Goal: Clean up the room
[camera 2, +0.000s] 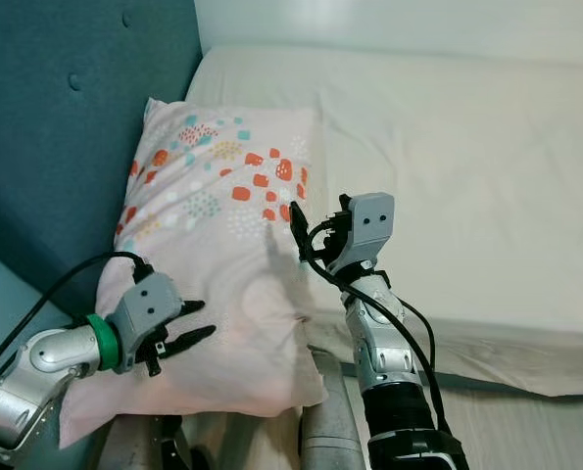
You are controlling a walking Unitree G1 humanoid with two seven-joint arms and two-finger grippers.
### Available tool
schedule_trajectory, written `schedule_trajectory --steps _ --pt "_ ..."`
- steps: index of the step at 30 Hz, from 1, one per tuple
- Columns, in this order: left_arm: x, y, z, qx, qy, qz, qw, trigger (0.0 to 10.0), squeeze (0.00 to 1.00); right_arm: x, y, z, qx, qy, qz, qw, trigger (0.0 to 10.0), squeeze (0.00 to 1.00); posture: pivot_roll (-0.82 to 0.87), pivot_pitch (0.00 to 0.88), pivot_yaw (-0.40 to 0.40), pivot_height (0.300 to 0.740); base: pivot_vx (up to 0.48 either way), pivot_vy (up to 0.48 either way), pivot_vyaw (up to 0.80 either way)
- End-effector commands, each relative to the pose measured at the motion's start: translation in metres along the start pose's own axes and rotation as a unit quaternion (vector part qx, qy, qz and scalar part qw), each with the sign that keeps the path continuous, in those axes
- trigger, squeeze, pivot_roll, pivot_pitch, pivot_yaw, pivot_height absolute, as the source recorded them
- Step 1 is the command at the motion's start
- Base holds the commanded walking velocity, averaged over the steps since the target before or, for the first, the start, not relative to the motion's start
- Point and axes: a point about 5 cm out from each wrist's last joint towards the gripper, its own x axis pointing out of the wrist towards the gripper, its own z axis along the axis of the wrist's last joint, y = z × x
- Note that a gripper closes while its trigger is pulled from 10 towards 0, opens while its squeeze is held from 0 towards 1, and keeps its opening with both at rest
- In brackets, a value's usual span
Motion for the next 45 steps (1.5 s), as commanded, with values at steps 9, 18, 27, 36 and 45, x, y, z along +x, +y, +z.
schedule_trajectory --steps 9,18,27,36,45 --pt "-0.052 -0.036 -0.023 0.009 0.048 -0.21 0.976 10.0 0.0 -0.001 -0.003 -0.002 -0.002 0.006 -0.002 1.0 10.0 0.0 -0.1 0.085 0.08 0.585 0.0 0.0 0.0" --pt "-0.031 -0.058 -0.076 0.098 0.173 -0.209 0.958 10.0 0.0 0.001 -0.01 0.002 -0.01 0.002 -0.009 1.0 10.0 0.0 -0.11 0.079 0.077 0.585 0.0 0.0 0.0" --pt "-0.012 -0.05 -0.097 0.133 0.224 -0.152 0.953 10.0 0.0 0.0 -0.014 0.004 -0.015 0.002 -0.011 1.0 10.0 0.0 -0.12 0.084 0.067 0.585 0.0 0.0 0.0" --pt "0.027 -0.007 -0.085 0.214 0.226 -0.027 0.95 10.0 0.0 0.002 -0.014 0.005 -0.013 -0.002 -0.014 1.0 10.0 0.0 -0.13 0.091 0.069 0.585 0.0 0.0 0.0" --pt "0.061 0.057 -0.003 0.22 0.101 0.195 0.95 10.0 0.0 -0.004 -0.014 0.003 -0.013 0.001 -0.017 1.0 10.0 0.0 -0.14 0.1 0.077 0.585 0.0 0.0 0.0"
